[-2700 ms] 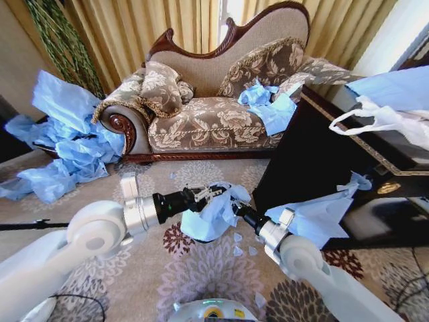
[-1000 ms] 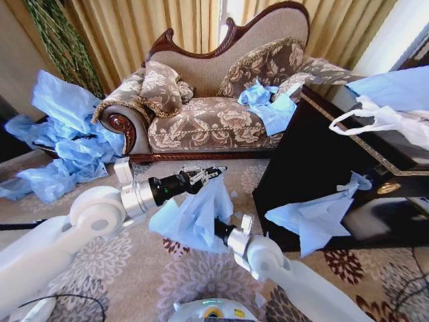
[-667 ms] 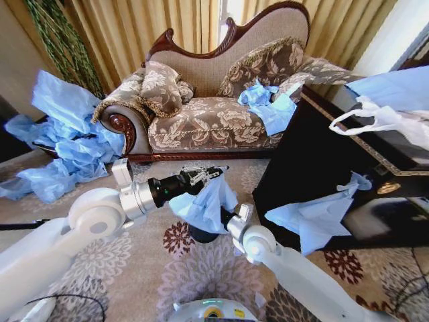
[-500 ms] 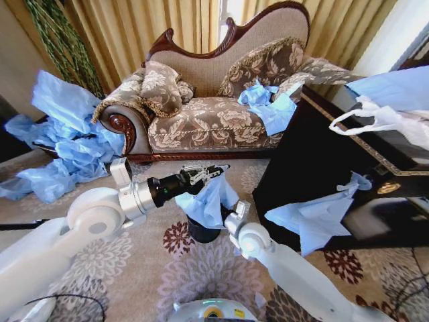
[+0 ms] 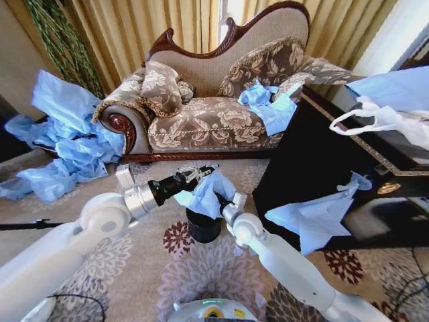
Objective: Place a garbage bag over the trash bin.
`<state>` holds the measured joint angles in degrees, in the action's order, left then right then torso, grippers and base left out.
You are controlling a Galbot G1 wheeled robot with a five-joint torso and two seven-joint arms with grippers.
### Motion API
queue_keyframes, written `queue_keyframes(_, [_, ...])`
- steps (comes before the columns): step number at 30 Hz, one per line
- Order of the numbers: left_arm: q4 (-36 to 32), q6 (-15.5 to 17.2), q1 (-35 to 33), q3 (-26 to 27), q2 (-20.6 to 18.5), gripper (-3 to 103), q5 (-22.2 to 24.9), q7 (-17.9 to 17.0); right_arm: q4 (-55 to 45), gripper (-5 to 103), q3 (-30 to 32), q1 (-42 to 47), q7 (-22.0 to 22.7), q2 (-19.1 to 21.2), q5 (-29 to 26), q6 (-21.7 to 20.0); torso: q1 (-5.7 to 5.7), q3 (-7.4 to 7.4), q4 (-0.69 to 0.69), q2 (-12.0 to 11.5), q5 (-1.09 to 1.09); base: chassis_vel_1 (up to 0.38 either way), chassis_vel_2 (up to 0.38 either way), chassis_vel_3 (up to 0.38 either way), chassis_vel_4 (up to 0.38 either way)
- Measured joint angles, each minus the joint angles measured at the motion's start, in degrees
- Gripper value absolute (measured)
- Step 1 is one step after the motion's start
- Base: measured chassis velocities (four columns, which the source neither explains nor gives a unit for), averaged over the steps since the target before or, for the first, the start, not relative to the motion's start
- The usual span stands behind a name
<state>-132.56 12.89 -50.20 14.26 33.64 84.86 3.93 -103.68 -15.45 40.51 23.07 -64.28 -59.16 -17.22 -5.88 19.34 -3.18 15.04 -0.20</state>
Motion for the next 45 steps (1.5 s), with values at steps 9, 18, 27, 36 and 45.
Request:
queue_keyframes(9, [2.3,-2.8,-4.5,1.2,5.8,0,0.2,-4.0,4.6,0,-2.6,-1.9,-0.4,-0.1,3.0,-3.8,0.0,0.0,0.02,0.0,0.0,0.0,0.0,0.0,0.0])
queue_keyframes(18, [9.9,-6.3,-6.2,1.3,12.8,0,-0.6,-10.0,7.9,0,-6.6,-5.6,1.0,-1.0,2.6,-7.4,0.0,0.0,0.01,0.0,0.0,0.0,0.0,0.0,0.0])
queue_keyframes(27, [14.0,-7.2,-6.5,2.0,15.6,0,-1.4,-10.9,10.5,0,-10.9,-10.6,4.9,-2.9,-2.5,-14.9,0.0,0.0,0.03,0.0,0.0,0.0,0.0,0.0,0.0])
queue_keyframes(36, [20.2,-8.4,-6.5,2.3,18.3,0,-2.1,-10.8,17.8,0,-13.3,-16.3,9.1,-6.6,-7.6,-18.2,0.0,0.0,0.03,0.0,-0.01,0.0,0.0,0.0,0.0])
queue_keyframes(45, [29.3,-10.2,-5.9,3.0,21.3,0,-3.3,-10.9,25.8,0,-17.2,-20.2,8.5,-9.5,-10.1,-21.5,-0.01,0.0,0.02,0.0,-0.01,0.0,0.0,0.0,0.0])
